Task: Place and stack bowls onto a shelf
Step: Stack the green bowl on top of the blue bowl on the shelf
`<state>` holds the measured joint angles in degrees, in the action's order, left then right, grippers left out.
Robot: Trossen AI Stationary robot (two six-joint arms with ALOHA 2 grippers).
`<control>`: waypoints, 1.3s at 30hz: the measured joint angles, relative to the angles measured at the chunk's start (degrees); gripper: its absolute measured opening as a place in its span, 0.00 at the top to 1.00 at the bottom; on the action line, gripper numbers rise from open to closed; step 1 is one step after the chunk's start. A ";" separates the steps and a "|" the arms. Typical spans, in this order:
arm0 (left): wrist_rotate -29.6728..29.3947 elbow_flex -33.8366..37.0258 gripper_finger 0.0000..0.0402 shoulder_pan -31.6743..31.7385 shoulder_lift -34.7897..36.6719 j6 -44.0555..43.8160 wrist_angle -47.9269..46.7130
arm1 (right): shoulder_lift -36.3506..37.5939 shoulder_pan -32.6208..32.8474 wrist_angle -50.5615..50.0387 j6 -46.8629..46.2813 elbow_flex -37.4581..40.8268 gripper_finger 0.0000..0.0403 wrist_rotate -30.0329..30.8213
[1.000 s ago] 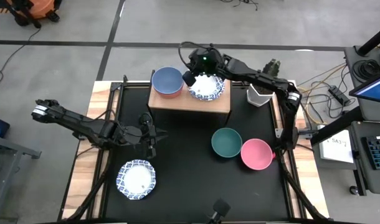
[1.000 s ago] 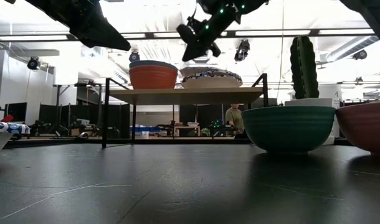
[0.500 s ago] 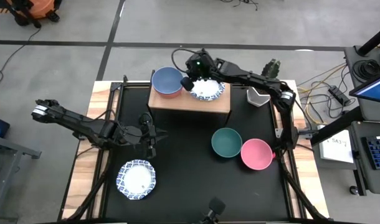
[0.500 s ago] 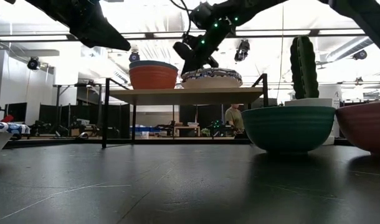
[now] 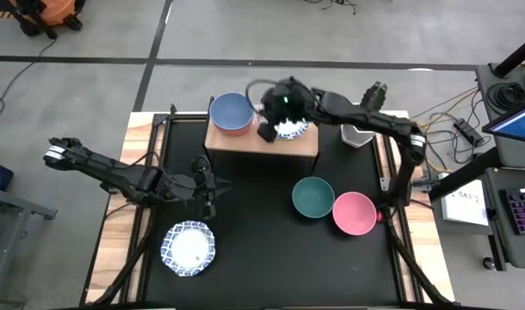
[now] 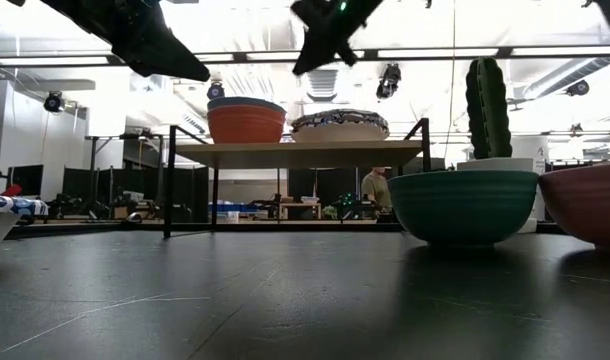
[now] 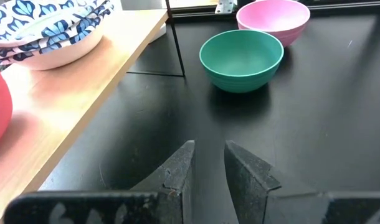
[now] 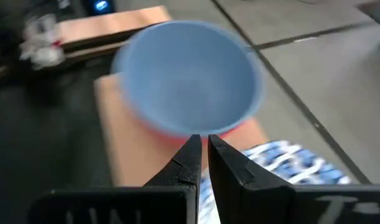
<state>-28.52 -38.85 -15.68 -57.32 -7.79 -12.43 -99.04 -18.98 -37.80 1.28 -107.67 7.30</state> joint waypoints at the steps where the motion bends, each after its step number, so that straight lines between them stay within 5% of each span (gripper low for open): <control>1: 0.01 0.00 0.83 0.00 0.00 -0.02 0.15 | 1.19 1.66 -0.56 0.14 1.01 0.96 0.06; 7: 0.08 0.00 0.83 0.00 -1.50 -0.22 4.13 | 9.33 13.17 1.88 -0.89 14.18 0.96 0.17; 22: 1.09 -3.99 0.83 0.00 -13.56 4.10 18.03 | 34.24 33.47 42.95 -4.49 62.75 0.96 0.16; 39: 4.70 -26.69 0.83 0.13 -41.34 13.47 15.21 | 56.74 33.74 45.10 4.73 76.42 0.96 0.15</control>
<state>-23.82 -65.54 -15.55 -98.66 5.68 2.79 -42.30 14.76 7.31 6.00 -31.25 7.45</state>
